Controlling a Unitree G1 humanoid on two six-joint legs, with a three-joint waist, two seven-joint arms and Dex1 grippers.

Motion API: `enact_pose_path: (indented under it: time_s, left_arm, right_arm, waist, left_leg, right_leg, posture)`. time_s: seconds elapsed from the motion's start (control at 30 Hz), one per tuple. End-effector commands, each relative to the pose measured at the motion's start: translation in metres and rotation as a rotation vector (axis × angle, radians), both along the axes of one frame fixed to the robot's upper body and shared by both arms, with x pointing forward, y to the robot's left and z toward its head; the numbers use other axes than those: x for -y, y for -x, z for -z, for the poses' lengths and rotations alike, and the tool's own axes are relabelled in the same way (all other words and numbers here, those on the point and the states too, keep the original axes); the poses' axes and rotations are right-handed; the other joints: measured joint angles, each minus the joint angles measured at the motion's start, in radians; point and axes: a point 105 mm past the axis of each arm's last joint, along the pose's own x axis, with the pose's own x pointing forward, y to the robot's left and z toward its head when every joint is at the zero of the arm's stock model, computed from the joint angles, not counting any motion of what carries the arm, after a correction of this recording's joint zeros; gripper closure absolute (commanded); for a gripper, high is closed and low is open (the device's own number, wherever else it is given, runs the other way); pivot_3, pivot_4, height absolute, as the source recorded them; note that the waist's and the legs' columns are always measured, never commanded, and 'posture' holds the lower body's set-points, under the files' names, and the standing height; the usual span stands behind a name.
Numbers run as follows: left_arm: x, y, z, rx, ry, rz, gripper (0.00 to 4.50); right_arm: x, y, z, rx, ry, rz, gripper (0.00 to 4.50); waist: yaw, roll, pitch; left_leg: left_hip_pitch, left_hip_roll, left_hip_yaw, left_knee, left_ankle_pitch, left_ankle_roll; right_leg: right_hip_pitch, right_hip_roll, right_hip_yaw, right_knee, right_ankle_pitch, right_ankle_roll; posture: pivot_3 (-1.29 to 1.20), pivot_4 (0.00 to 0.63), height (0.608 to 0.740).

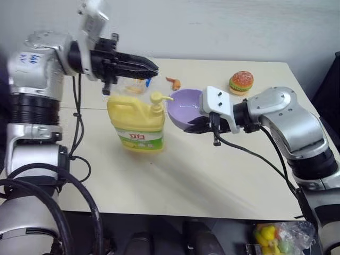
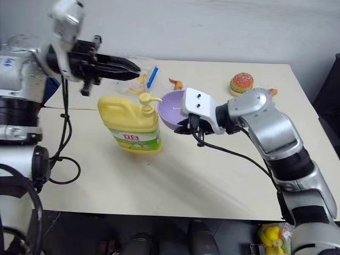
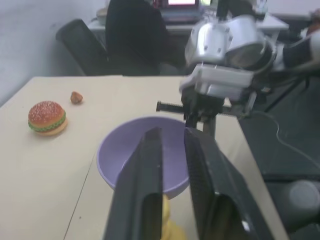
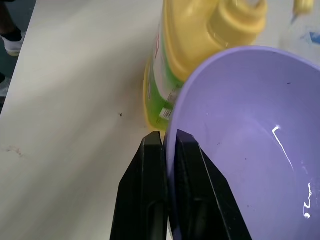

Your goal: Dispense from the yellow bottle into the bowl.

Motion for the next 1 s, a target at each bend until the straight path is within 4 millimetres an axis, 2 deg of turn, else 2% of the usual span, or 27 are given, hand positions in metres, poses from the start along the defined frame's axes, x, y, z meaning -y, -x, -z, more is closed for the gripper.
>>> enact_pose_path:
  time_s: [0.03,0.1,0.23,0.27,0.33,0.43,0.6,0.83,1.0]
  left_arm:
    - [-0.007,0.037,0.006,-0.041,-0.033,0.089,2.52]
    - [-0.012,0.052,0.018,-0.082,-0.072,0.097,1.9]
    - [-0.028,0.083,0.065,-0.157,-0.253,0.081,0.73]
    - [-0.032,0.088,0.077,-0.166,-0.29,0.067,0.65]
    - [-0.036,0.092,0.09,-0.175,-0.316,0.031,0.04]
    - [-0.038,0.088,0.1,-0.134,-0.307,-0.045,0.04]
    - [-0.034,0.08,0.11,-0.073,-0.272,-0.12,0.04]
    - [-0.028,0.074,0.117,-0.095,-0.193,-0.161,0.0]
    - [-0.027,0.073,0.123,-0.115,-0.17,-0.169,0.0]
  right_arm:
    - [0.017,0.005,0.001,0.05,-0.025,0.067,4.5]
    - [0.027,0.005,0.013,0.044,-0.019,0.116,4.5]
    - [0.056,0.012,0.052,0.017,0.014,0.231,4.5]
    - [0.062,0.012,0.062,0.018,0.029,0.259,4.5]
    - [0.073,0.013,0.077,0.025,0.05,0.305,4.5]
    - [0.082,0.009,0.094,0.045,0.065,0.356,4.5]
    - [0.084,0.001,0.113,0.063,0.057,0.391,4.5]
    - [0.081,-0.003,0.128,0.044,0.03,0.416,2.32]
    - [0.085,0.005,0.115,0.027,-0.018,0.436,0.61]
  waist:
    - [0.001,0.0,0.0]
    - [0.002,0.0,0.0]
    - [0.007,-0.001,0.001]
    - [0.007,-0.002,0.001]
    - [0.012,-0.002,0.001]
    - [0.019,-0.002,0.001]
    - [0.019,-0.002,0.001]
    - [0.018,-0.002,0.001]
    - [0.019,-0.002,0.001]
  left_leg:
    - [0.0,0.0,0.0,0.0,0.0,0.0]
    - [0.001,0.0,0.0,0.0,0.0,0.0]
    - [0.003,0.0,0.001,0.0,0.0,0.0]
    - [0.003,-0.001,0.001,0.0,0.0,0.0]
    - [0.006,-0.001,0.003,-0.001,0.0,0.0]
    - [0.006,-0.001,0.004,0.002,0.0,0.0]
    - [0.008,-0.003,0.005,0.0,0.001,0.002]
    - [0.007,-0.003,0.007,0.0,0.0,0.003]
    - [0.007,-0.003,0.006,0.0,0.0,0.003]
  right_leg:
    - [0.0,0.0,0.0,0.001,0.0,0.0]
    - [0.001,0.0,0.001,0.001,0.0,0.0]
    - [0.002,0.0,0.003,0.001,0.0,0.0]
    - [0.002,0.0,0.003,0.001,0.0,0.0]
    - [0.002,0.0,0.006,-0.001,0.0,0.0]
    - [0.003,0.002,0.007,0.0,0.0,0.0]
    - [0.004,0.003,0.011,0.0,0.001,0.001]
    - [0.002,0.003,0.012,-0.001,0.001,0.001]
    - [0.002,0.003,0.012,-0.001,0.001,0.001]
  posture:
    - [0.0,0.15,0.74]
    - [0.0,0.15,0.74]
    - [0.0,0.15,0.74]
    - [0.0,0.15,0.74]
    - [0.0,0.15,0.74]
    - [0.0,0.15,0.74]
    - [0.0,0.15,0.74]
    - [0.0,0.15,0.74]
    - [0.0,0.15,0.74]
